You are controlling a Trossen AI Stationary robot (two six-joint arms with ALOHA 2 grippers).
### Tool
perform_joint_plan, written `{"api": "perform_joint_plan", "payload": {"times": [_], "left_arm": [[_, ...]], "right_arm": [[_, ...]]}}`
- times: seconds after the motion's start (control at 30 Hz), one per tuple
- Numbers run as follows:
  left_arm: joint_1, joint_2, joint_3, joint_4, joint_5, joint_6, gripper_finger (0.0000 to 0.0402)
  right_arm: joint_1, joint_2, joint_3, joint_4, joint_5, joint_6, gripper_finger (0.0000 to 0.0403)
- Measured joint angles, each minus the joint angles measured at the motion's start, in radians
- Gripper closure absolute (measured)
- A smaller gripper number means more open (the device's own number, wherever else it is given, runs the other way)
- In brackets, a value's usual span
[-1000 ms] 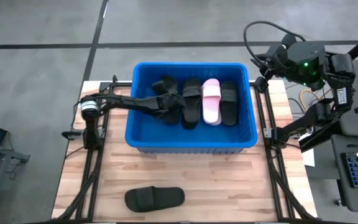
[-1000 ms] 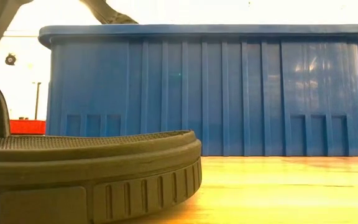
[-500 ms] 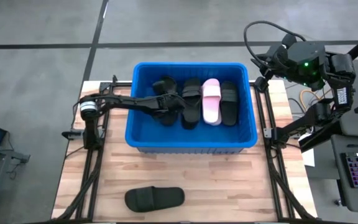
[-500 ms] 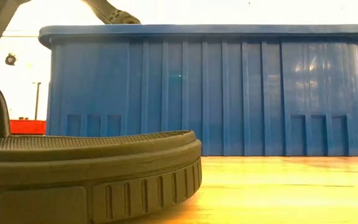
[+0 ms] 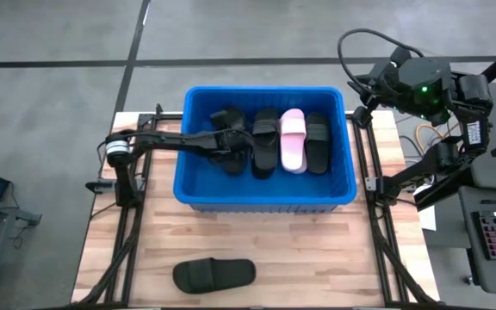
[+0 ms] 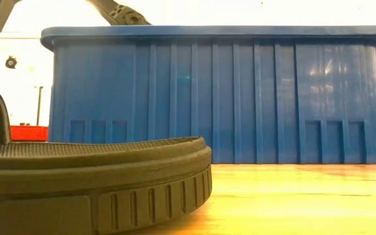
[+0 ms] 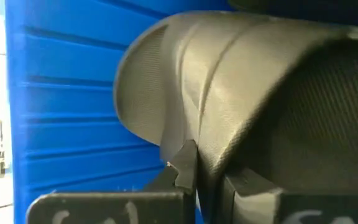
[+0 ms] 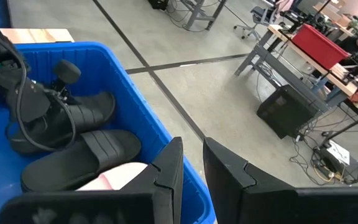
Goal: Pick and place slides into bin
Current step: Put the black slide into the blue bin
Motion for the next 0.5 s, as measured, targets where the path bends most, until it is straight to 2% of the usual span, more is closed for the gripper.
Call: {"api": "perform_joint_plan", "payload": {"times": [0.17,0.5], "left_arm": [[0.011,0.024,-0.011,0.034,0.074,0.0,0.0401],[0.033,0.103,-0.005,0.115,0.055,0.045,0.0402]], "right_arm": [[0.0,0.001,0.0,0.0,0.0,0.0,0.0349],[0.0,0.001,0.0,0.0,0.0,0.009,0.0349]]}}
